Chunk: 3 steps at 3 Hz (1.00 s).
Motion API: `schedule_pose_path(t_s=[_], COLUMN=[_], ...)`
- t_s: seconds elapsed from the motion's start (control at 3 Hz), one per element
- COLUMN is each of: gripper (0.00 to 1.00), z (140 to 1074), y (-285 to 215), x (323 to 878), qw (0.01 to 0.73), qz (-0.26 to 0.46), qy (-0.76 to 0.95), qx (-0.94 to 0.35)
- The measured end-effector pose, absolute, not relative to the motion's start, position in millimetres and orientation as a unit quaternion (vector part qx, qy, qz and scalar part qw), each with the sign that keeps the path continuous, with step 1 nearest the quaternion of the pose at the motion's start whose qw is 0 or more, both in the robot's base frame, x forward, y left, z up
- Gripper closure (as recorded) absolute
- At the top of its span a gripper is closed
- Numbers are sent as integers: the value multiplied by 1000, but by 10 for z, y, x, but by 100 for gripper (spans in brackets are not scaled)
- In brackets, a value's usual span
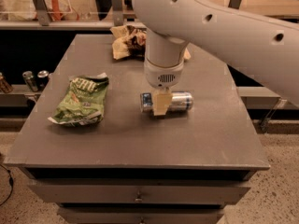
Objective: Place redbull can upright
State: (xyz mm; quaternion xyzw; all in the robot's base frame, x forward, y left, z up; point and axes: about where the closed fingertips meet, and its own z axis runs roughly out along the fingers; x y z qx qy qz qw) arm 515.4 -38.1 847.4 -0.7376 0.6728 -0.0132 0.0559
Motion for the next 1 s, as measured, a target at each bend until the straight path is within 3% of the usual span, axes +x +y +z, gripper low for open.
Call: schedule_pose_path(t_s=[0.67,1.0], gripper=[100,100], z=[9180,9503], y=[-455,-511], x=[5313,5387], qw=[158,226], qz=[57,126], qy=[677,668], qx=[-717,-698])
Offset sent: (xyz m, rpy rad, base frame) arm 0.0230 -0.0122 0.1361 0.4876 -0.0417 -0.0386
